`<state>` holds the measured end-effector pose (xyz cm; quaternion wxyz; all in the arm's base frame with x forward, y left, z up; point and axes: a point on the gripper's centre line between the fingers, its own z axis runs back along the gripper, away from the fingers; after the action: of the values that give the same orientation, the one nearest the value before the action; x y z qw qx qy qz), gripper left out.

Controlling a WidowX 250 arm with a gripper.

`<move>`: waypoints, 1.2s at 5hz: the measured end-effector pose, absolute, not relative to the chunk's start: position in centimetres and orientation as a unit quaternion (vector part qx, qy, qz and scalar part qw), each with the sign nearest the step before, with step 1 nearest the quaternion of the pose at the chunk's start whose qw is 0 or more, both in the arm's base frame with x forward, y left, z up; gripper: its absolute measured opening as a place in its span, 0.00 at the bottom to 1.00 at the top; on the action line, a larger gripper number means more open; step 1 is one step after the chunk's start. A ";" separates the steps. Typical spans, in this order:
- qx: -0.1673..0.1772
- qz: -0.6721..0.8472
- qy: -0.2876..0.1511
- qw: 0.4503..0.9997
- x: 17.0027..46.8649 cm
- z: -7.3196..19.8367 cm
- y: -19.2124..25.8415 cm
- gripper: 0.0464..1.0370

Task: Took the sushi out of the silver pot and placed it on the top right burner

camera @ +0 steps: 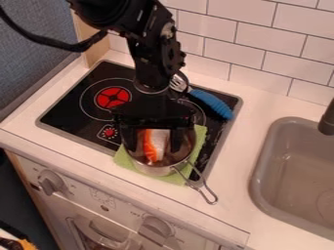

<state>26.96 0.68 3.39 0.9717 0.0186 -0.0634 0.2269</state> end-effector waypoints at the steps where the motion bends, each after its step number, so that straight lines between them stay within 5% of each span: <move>1: 0.012 0.228 -0.059 0.972 27.2 2.6 0.7 0.92; 2: 0.028 0.233 -0.064 0.970 27.4 1.9 1.1 0.62; 6: 0.005 0.230 -0.077 0.970 26.7 3.2 -0.6 0.59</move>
<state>26.72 -0.59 3.23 0.9703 0.0053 -0.0767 0.2295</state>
